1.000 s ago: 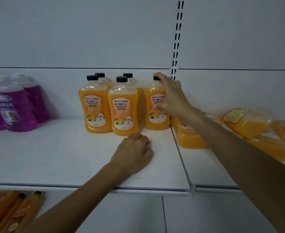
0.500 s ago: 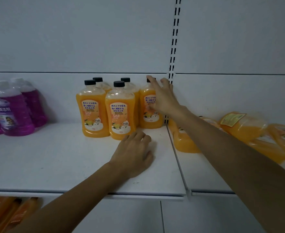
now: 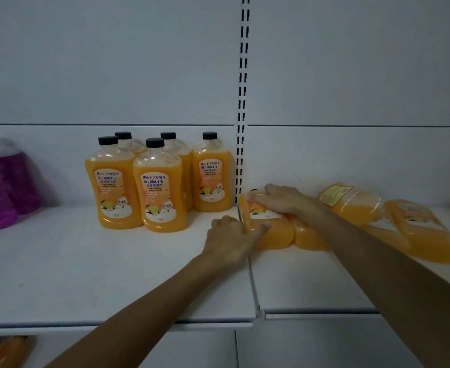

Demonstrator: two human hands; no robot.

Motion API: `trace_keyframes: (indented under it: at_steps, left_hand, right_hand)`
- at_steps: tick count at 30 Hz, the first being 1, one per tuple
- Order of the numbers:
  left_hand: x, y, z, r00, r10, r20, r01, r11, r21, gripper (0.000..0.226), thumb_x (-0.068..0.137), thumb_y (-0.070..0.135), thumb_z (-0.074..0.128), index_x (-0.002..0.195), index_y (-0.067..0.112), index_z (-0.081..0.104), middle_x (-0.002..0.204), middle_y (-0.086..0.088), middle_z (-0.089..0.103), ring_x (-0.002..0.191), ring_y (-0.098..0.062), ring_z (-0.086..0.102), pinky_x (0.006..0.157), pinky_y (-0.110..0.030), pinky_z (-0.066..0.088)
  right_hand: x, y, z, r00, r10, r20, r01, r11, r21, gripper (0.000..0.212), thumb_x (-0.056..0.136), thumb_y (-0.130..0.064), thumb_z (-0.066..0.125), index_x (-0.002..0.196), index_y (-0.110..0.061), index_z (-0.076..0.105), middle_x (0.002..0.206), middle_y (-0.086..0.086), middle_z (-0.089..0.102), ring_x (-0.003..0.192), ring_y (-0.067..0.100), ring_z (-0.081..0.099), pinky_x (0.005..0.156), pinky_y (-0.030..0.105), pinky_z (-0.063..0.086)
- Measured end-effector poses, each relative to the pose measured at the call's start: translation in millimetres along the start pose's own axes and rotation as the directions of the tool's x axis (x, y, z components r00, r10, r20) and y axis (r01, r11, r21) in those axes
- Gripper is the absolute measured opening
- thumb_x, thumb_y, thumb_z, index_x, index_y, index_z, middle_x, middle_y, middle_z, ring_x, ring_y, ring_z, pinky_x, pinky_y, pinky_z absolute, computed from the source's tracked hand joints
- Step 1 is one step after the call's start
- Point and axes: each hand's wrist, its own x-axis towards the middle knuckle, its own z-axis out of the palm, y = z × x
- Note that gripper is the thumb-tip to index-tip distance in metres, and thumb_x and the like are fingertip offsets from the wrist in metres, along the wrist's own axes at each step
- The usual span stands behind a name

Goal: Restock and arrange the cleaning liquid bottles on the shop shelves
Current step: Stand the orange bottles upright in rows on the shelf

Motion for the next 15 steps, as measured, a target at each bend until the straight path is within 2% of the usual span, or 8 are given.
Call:
trace_keyframes:
  at_steps: [2, 4, 7, 9, 12, 13, 15]
  left_hand:
    - [0.5, 3.5, 6.2, 0.998, -0.053, -0.018, 0.054, 0.999, 0.011, 0.071, 0.086, 0.068, 0.035, 0.115, 0.007, 0.057, 0.120, -0.010, 0.054, 0.115, -0.028, 0.045, 0.099, -0.044, 0.039]
    - [0.0, 2.6, 6.3, 0.998, -0.029, -0.053, 0.029, 1.000, 0.008, 0.071, 0.086, 0.067, 0.037, 0.122, 0.009, 0.055, 0.129, -0.011, 0.052, 0.119, -0.028, 0.044, 0.102, -0.044, 0.038]
    - [-2.5, -2.8, 4.2, 0.998, 0.031, -0.048, -0.032, 0.999, -0.022, 0.066, 0.089, 0.059, 0.039, 0.139, 0.016, 0.042, 0.147, -0.008, 0.037, 0.134, -0.027, 0.031, 0.112, -0.042, 0.029]
    - [-6.2, -4.8, 4.8, 0.994, 0.090, -0.065, -0.099, 0.984, -0.148, 0.063, 0.089, 0.053, 0.046, 0.143, 0.021, 0.035, 0.147, -0.003, 0.038, 0.133, -0.023, 0.036, 0.110, -0.037, 0.032]
    - [-11.7, -6.2, 5.6, 0.986, 0.119, -0.114, -0.155, 0.900, -0.408, 0.060, 0.089, 0.037, 0.057, 0.142, 0.026, 0.033, 0.140, 0.004, 0.046, 0.127, -0.016, 0.045, 0.104, -0.030, 0.037]
    - [-11.6, -8.5, 5.8, 0.985, 0.117, -0.128, -0.163, 0.875, -0.457, 0.059, 0.089, 0.030, 0.059, 0.141, 0.028, 0.033, 0.139, 0.006, 0.047, 0.126, -0.014, 0.046, 0.104, -0.029, 0.037]
    - [-11.3, -13.8, 6.2, 0.976, 0.143, -0.162, -0.204, 0.858, -0.472, 0.061, 0.088, 0.022, 0.062, 0.140, 0.032, 0.031, 0.140, 0.008, 0.046, 0.129, -0.014, 0.044, 0.108, -0.032, 0.038]
  right_hand:
    - [0.2, -1.1, 1.3, 0.999, -0.018, -0.027, 0.017, 0.999, -0.038, 0.072, 0.086, -0.074, 0.031, 0.128, -0.019, 0.048, 0.128, 0.008, 0.055, 0.115, 0.028, 0.051, 0.099, 0.041, 0.039]
    - [0.6, 0.4, 2.5, 0.998, -0.024, -0.061, 0.023, 1.000, -0.019, 0.069, 0.086, -0.073, 0.034, 0.124, -0.017, 0.051, 0.124, 0.008, 0.057, 0.112, 0.028, 0.052, 0.097, 0.040, 0.040]
    - [-0.2, 0.1, 1.8, 0.994, -0.051, -0.100, 0.067, 0.983, 0.170, 0.066, 0.086, -0.065, 0.046, 0.127, -0.013, 0.046, 0.122, 0.010, 0.056, 0.107, 0.027, 0.055, 0.088, 0.038, 0.048]
    - [-3.1, -4.1, -1.9, 0.975, -0.106, -0.197, 0.161, 0.944, 0.288, 0.061, 0.088, -0.055, 0.053, 0.129, -0.012, 0.041, 0.122, 0.008, 0.056, 0.103, 0.024, 0.058, 0.074, 0.031, 0.052]
    - [-10.2, -9.7, -9.8, 0.911, -0.110, -0.398, 0.287, 0.863, 0.416, 0.058, 0.084, -0.047, 0.064, 0.124, -0.015, 0.038, 0.123, 0.006, 0.051, 0.099, 0.018, 0.056, 0.060, 0.019, 0.046]
    - [-13.6, -11.2, -13.3, 0.891, -0.104, -0.441, 0.319, 0.835, 0.448, 0.061, 0.081, -0.046, 0.068, 0.123, -0.016, 0.037, 0.124, 0.005, 0.050, 0.101, 0.018, 0.055, 0.062, 0.019, 0.046]
    - [-21.6, -14.5, -20.4, 0.861, -0.109, -0.496, 0.380, 0.786, 0.487, 0.076, 0.074, -0.045, 0.075, 0.132, -0.021, 0.032, 0.129, 0.005, 0.046, 0.110, 0.022, 0.054, 0.075, 0.027, 0.052]
